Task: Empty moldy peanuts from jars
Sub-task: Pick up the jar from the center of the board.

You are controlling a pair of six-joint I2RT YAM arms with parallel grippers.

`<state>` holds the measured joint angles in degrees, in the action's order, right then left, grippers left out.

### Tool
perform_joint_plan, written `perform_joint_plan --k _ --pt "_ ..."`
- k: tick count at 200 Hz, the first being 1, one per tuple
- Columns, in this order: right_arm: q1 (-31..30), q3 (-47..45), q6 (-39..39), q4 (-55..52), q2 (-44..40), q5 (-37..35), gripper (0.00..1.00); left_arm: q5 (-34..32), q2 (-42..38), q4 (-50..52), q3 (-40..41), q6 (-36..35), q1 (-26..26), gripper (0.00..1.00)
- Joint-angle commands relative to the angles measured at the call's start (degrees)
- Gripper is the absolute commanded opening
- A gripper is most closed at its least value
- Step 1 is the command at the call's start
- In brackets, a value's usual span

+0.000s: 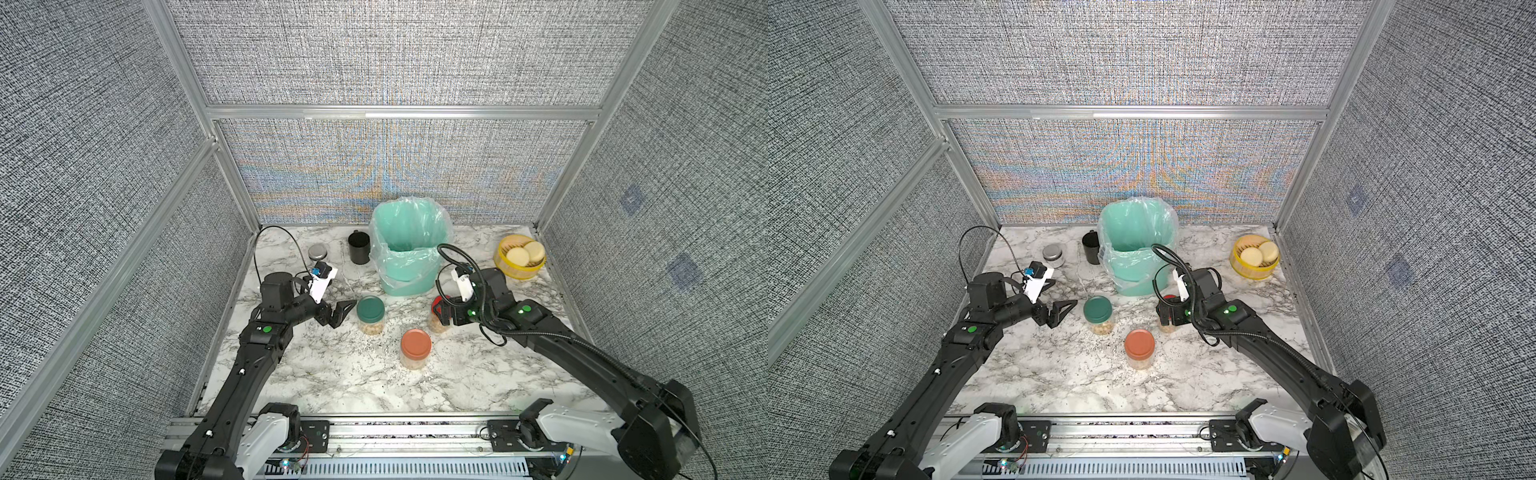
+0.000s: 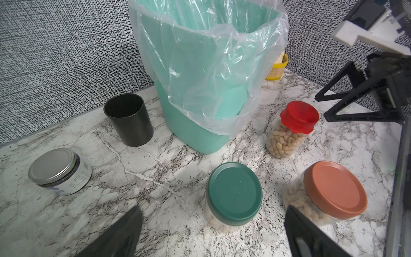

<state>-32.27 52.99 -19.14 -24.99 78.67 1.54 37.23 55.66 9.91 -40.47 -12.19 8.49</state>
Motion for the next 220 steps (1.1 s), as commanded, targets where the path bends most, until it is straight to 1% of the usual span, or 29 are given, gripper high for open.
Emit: perform_joint_plan --k 1,40,58,81,107,134,220 --pt "-0.5 1.5 -2.6 -0.4 2.2 -5.1 0.98 0.7 0.6 -1.7 -0.4 -0.7 0.0 1.0" --pt "-1.7 3.8 -2.8 -1.1 7.1 -6.7 0.95 0.6 1.9 -1.2 -1.0 -1.1 0.0 1.0" --pt "-2.2 3.8 -3.4 -0.7 8.0 -7.3 0.94 0.4 2.2 -0.6 -1.4 -1.3 -0.1 1.0" --pt "-2.3 3.9 -4.2 -0.7 9.1 -8.3 0.92 0.4 2.7 -0.3 -1.5 -1.7 0.0 1.0" --pt "-2.3 4.7 -4.5 -1.5 11.0 -9.5 0.86 0.4 3.1 -0.4 -1.6 -1.8 -0.1 1.0" --pt "-2.3 5.4 -4.2 -1.6 11.7 -9.9 0.82 0.4 3.3 -0.4 -1.7 -1.9 -0.1 1.0" --pt "-2.2 5.5 -4.1 -2.3 11.2 -9.3 0.63 0.2 4.0 -0.5 -1.6 -2.0 -0.1 1.0"
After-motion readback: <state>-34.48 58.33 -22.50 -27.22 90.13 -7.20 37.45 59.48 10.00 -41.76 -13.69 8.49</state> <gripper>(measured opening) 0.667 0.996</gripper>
